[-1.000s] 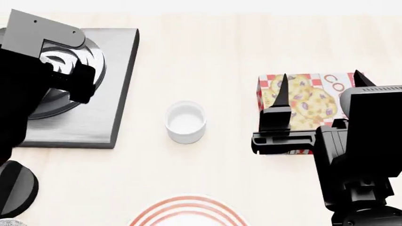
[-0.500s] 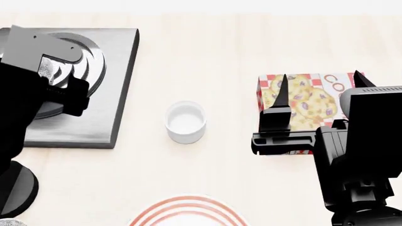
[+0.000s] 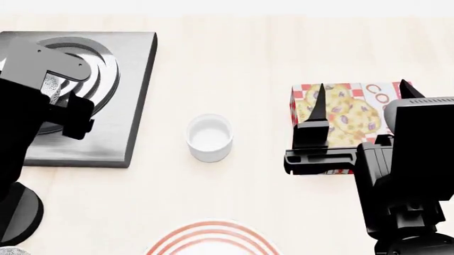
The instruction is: Pick the akita bowl on the stove and place it on the plate.
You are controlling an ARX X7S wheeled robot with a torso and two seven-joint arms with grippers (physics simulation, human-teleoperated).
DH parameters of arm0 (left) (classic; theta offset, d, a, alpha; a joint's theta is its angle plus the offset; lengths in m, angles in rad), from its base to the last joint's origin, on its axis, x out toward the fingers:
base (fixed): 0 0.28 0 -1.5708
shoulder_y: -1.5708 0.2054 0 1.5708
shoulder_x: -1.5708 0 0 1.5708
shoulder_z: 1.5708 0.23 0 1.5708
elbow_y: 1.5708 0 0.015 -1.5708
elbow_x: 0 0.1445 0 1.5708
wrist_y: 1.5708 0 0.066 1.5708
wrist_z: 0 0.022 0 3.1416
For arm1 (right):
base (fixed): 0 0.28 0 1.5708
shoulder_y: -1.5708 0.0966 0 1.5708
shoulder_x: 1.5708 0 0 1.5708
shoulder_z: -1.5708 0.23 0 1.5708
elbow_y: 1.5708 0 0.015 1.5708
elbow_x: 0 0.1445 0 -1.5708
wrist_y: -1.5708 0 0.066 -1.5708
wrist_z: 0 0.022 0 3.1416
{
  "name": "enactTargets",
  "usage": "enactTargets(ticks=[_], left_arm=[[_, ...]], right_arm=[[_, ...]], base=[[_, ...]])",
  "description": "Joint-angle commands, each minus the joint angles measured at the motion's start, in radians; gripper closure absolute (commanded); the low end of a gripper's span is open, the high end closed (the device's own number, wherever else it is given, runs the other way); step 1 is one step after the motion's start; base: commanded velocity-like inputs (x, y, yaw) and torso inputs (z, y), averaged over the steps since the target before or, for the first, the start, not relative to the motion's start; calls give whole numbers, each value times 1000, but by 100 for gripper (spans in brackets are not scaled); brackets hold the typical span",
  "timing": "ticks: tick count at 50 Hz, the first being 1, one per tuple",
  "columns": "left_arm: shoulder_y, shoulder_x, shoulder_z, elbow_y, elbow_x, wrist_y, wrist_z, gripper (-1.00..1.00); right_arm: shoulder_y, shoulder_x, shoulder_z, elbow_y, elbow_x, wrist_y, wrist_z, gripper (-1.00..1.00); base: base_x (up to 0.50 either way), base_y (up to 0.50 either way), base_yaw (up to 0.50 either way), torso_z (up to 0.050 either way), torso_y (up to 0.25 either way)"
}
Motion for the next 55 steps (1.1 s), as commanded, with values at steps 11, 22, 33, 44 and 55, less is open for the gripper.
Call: enactTargets(ticks=[11, 22, 33, 44, 55], left_arm=[[11, -19, 28, 7, 16, -13, -5, -100], [19, -26, 44, 9, 19, -14, 3, -100], [28, -32, 60, 6, 23, -14, 10, -100], [32, -35, 58, -2, 24, -15, 4, -100], [38, -42, 51, 3, 20, -18, -1, -100]], right_arm=[[6, 3, 0, -6, 13, 11, 11, -100], [-2, 7, -6, 8, 7, -12, 6, -100], [-2, 9, -8, 9, 11, -15, 10, -100], [-2, 11, -9, 10, 15, -16, 13, -100], [-2, 13, -10, 10, 18, -17, 15, -100]], base=[[0, 0, 0, 0, 0], [0, 0, 0, 0, 0], [0, 0, 0, 0, 0], [0, 0, 0, 0, 0], [0, 0, 0, 0, 0]])
